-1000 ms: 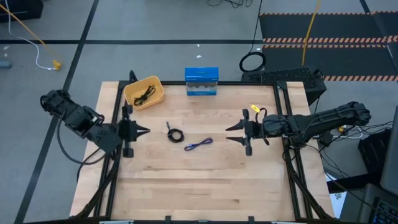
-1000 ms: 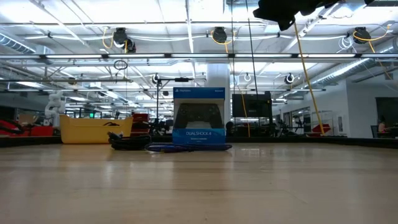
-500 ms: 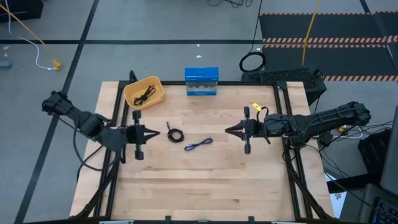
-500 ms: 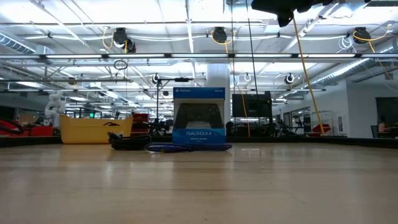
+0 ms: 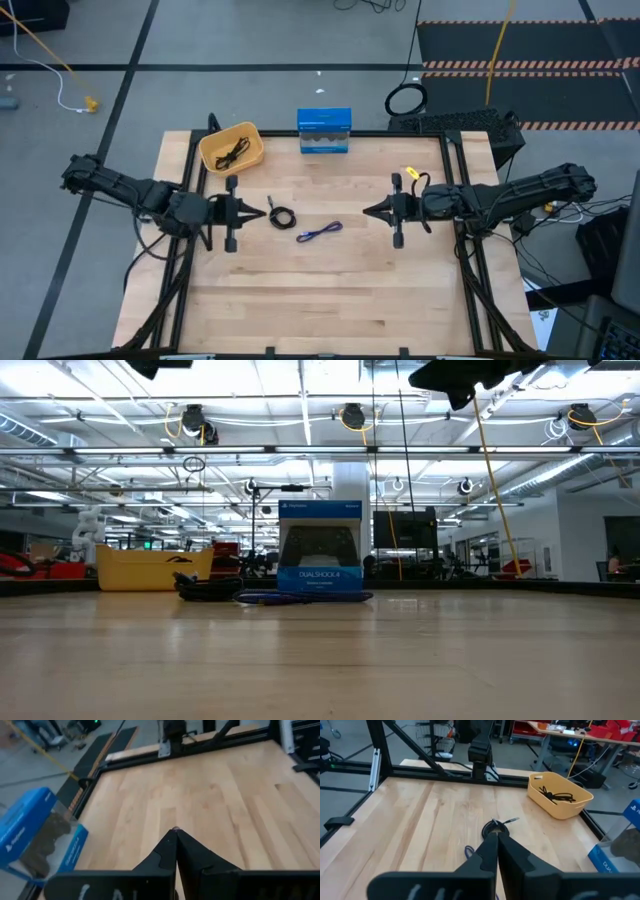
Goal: Pick and place USB-C Cables
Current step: Put the black charger cable into the yellow bin
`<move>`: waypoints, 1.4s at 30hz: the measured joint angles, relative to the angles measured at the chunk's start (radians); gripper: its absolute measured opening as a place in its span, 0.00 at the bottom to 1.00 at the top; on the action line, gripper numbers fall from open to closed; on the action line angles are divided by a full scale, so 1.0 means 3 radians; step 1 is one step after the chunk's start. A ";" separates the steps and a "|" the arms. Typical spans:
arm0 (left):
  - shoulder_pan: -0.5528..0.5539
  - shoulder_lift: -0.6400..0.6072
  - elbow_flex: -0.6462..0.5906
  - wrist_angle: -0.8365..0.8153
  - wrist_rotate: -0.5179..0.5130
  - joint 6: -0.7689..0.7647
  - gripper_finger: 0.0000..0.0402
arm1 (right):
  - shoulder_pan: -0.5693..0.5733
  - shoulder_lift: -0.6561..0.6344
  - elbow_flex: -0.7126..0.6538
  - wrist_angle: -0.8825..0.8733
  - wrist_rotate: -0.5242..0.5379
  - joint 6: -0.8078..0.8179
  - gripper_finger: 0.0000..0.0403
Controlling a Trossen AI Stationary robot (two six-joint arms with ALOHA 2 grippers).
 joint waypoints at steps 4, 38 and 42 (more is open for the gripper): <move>0.0077 0.0176 0.0154 -0.0103 0.0001 -0.0101 0.01 | 0.0000 0.0000 0.0000 -0.0037 0.0000 0.0000 0.01; 0.0943 0.2134 0.1555 -0.2228 0.1102 -0.0062 0.36 | 0.0000 -0.0001 0.0000 -0.0221 -0.0013 -0.0039 0.02; 0.0992 0.2133 0.1335 -0.1933 0.1272 -0.0065 0.38 | 0.0000 0.0000 0.0000 -0.0221 -0.0013 -0.0039 0.02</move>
